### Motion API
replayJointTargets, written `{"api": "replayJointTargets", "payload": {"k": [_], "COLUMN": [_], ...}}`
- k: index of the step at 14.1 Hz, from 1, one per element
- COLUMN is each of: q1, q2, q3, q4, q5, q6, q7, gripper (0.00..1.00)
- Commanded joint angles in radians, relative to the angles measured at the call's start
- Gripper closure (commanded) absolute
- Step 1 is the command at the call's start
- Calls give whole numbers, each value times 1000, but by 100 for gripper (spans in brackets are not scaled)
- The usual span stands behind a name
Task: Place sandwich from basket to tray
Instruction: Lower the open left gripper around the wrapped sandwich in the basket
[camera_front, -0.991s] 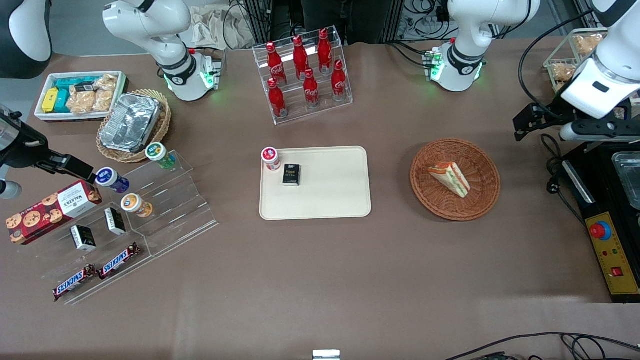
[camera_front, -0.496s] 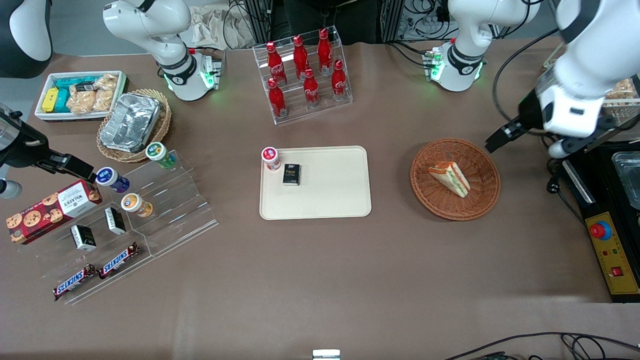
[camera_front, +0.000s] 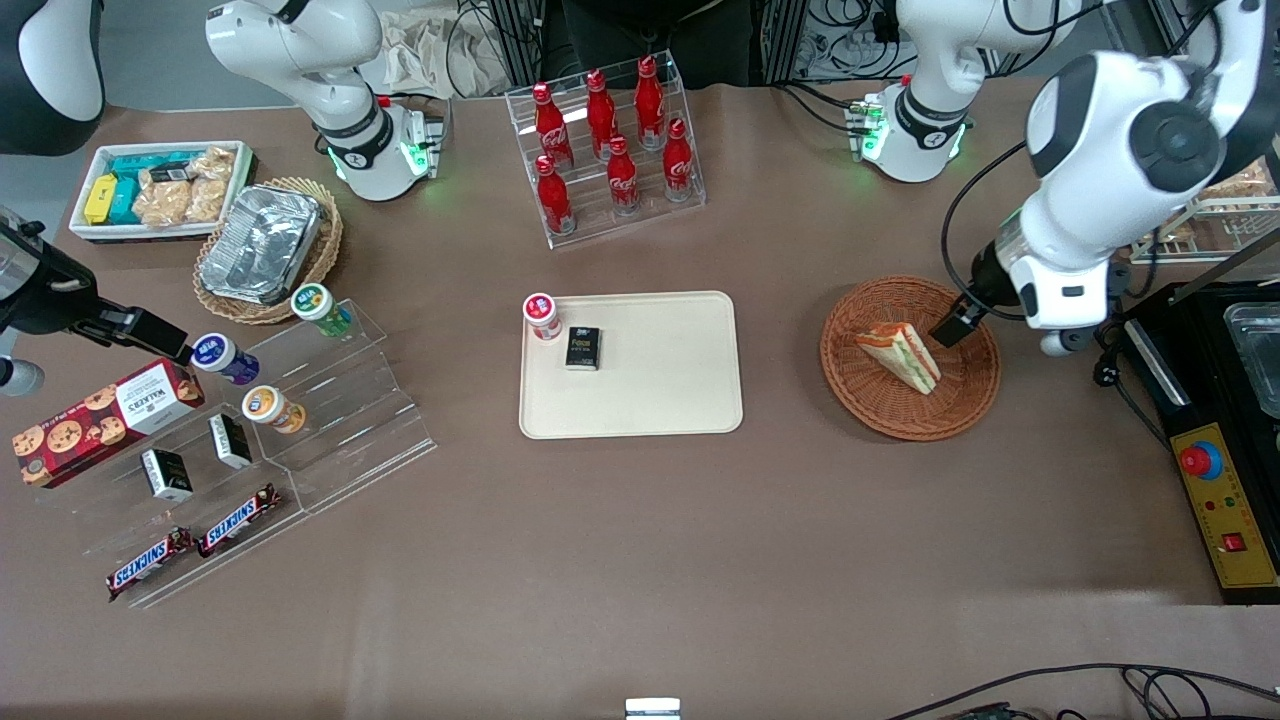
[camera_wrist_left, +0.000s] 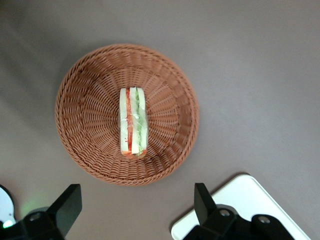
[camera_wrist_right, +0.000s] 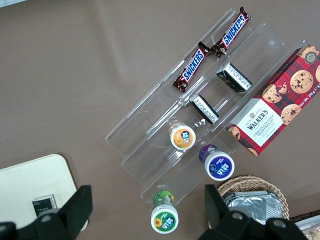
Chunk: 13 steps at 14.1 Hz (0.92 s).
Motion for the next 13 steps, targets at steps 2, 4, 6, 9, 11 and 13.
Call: {"api": "replayJointTargets", "payload": {"k": [2,4,6,9,11,13], "q1": [-25,-31,-48,-51,-53,-54], "q2": [-10,26,48,56,88,131], "q3": [6,6,7,7,7,6], "q4": [-165,-197,-246,-372,-409,-398], "q5": [10,12,15,76,110,124], "q6": [187,214,286,458,530,544], "q7": [-148,-147,-145,-141,-136,-138], "gripper": [1,1,2,2,2,2]}}
